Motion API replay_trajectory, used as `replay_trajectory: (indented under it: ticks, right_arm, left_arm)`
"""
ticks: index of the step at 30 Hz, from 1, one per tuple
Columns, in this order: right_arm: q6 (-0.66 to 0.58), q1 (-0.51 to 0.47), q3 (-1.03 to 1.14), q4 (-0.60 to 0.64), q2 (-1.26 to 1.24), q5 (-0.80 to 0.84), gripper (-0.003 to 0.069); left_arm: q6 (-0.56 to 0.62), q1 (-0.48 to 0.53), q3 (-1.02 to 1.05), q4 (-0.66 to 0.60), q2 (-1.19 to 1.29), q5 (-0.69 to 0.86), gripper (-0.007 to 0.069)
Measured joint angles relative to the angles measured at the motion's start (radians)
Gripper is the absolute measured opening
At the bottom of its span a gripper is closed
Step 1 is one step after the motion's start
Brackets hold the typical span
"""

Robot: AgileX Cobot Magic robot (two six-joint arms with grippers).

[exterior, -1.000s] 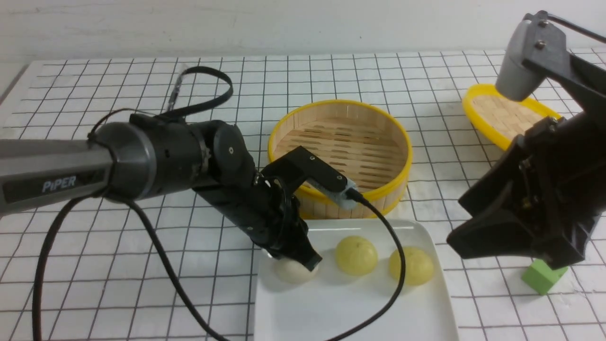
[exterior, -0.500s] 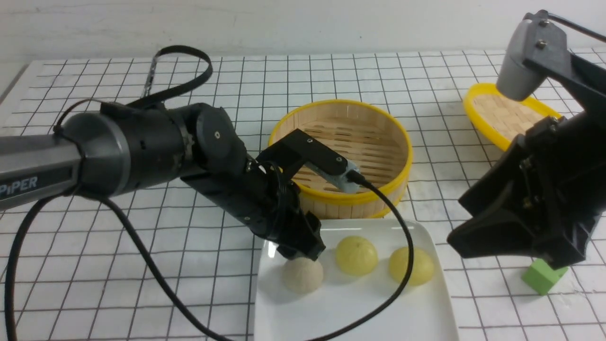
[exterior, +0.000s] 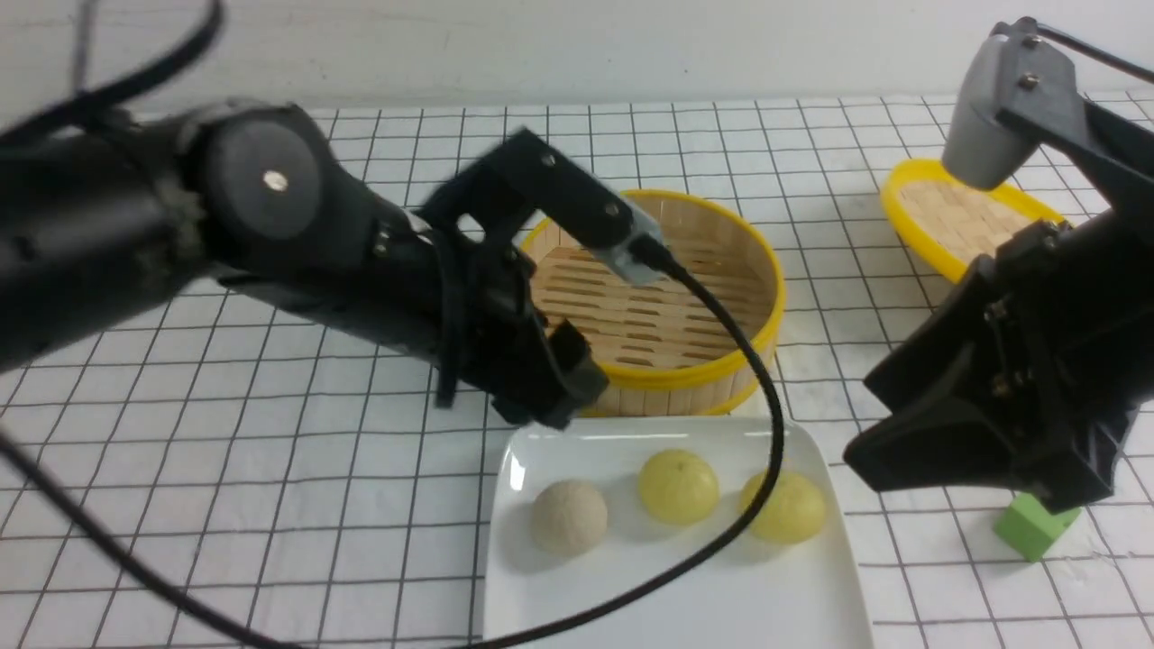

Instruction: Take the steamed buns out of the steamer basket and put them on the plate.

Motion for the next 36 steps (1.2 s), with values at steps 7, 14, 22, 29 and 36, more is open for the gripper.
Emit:
replay_trajectory:
  ticks: [7,14,22,29,36]
  right_arm:
    - [0.0,0.0,0.0,0.0,-0.068,-0.153,0.0435]
    - [0.011,0.0,0.0,-0.002,-0.222,-0.34,0.0435]
    - [0.151,0.0,0.0,-0.273,-0.521,-0.41,0.0435]
    - [0.376,0.0,0.0,-0.432,-0.762,-0.33,0.0435]
    - [0.401,0.0,0.078,-0.432,-0.932,-0.188,0.0431]
  left_arm:
    - [-0.267,0.0,0.0,0.293,-0.312,-0.054,0.0496]
    - [-0.768,0.0,0.0,0.719,-0.525,-0.013,0.0491]
    - [-1.075,0.0,0.0,0.998,-0.684,0.231,0.0491]
    - [-1.059,0.0,0.0,0.945,-0.736,0.332,0.0482]
    - [-0.96,0.0,0.0,0.772,-0.79,0.382,0.0449]
